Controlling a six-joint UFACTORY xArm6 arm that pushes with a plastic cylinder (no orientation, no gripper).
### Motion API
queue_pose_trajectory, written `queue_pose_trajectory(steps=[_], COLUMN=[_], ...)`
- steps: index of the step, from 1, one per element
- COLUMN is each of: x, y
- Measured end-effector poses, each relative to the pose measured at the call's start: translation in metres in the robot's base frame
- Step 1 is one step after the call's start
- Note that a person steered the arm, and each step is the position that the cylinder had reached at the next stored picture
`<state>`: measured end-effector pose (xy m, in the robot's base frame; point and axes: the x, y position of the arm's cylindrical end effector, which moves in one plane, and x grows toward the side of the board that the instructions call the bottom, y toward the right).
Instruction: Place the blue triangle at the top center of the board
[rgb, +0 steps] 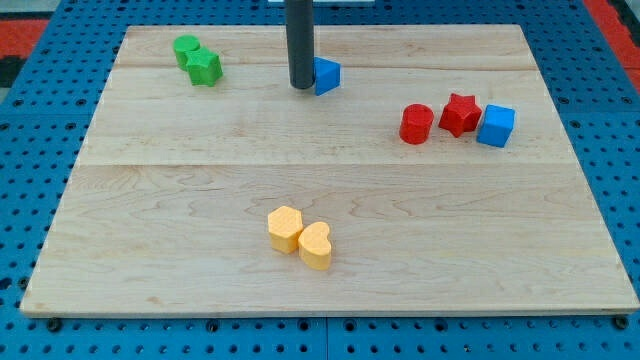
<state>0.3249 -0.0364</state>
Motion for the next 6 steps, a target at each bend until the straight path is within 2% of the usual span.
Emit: queue_pose_trajectory(steps=[1, 2, 3, 4, 5, 6], x=[0.014, -0.042, -0.087, -0.057, -0.043, 0.064], y=[0.02, 0.056, 0.059, 0.155, 0.308, 0.348])
